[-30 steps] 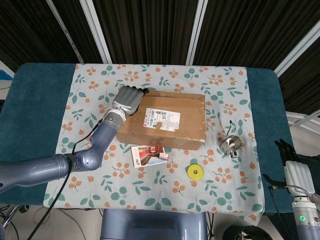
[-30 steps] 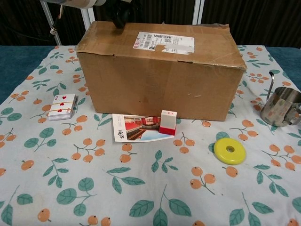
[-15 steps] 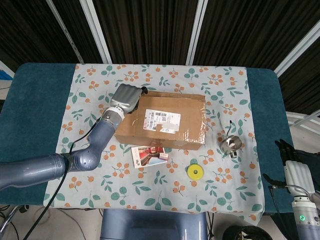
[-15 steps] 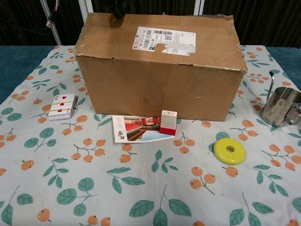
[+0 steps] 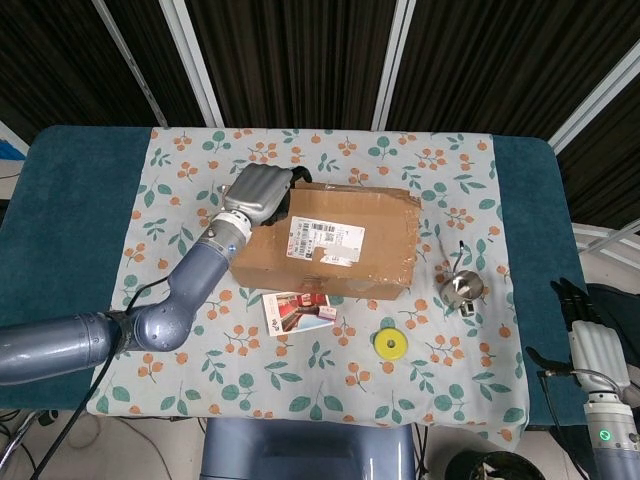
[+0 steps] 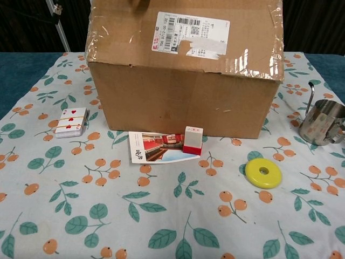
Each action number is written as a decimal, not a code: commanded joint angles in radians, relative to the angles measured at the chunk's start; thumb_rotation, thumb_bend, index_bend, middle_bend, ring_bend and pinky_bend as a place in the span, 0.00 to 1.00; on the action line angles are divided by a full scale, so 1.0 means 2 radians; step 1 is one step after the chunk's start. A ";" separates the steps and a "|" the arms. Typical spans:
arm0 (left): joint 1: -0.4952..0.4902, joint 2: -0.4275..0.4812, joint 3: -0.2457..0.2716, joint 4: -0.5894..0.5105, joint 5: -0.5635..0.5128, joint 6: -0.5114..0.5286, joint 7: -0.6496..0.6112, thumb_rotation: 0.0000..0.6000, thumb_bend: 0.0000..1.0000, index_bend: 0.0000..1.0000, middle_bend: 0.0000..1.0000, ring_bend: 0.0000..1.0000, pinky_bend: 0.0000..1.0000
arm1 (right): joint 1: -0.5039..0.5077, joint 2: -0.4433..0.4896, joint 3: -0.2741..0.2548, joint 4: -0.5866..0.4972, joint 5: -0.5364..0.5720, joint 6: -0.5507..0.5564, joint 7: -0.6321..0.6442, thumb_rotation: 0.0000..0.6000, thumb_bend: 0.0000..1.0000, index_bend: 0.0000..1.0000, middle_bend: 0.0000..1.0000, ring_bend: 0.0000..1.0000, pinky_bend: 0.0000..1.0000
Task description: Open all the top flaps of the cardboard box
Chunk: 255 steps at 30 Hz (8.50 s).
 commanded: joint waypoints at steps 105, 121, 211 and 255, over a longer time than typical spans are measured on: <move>0.515 -0.003 0.149 0.049 0.501 0.402 -0.233 1.00 0.19 0.00 0.00 0.00 0.00 | 0.295 -0.162 0.126 -0.048 0.179 -0.083 -0.320 1.00 0.15 0.00 0.00 0.00 0.24; 0.524 0.011 0.134 0.022 0.497 0.380 -0.215 1.00 0.19 0.00 0.00 0.00 0.00 | 0.314 -0.179 0.127 -0.008 0.194 -0.085 -0.317 1.00 0.22 0.00 0.00 0.00 0.24; 0.527 0.014 0.125 0.018 0.528 0.287 -0.169 1.00 0.16 0.00 0.00 0.00 0.00 | 0.106 0.010 0.000 -0.062 0.086 0.093 -0.171 1.00 0.18 0.00 0.00 0.00 0.23; -0.039 -0.044 0.052 0.125 0.424 -0.267 -0.018 1.00 0.84 0.16 0.33 0.22 0.28 | 0.048 -0.049 0.020 0.053 0.045 0.067 -0.022 1.00 0.20 0.00 0.00 0.00 0.23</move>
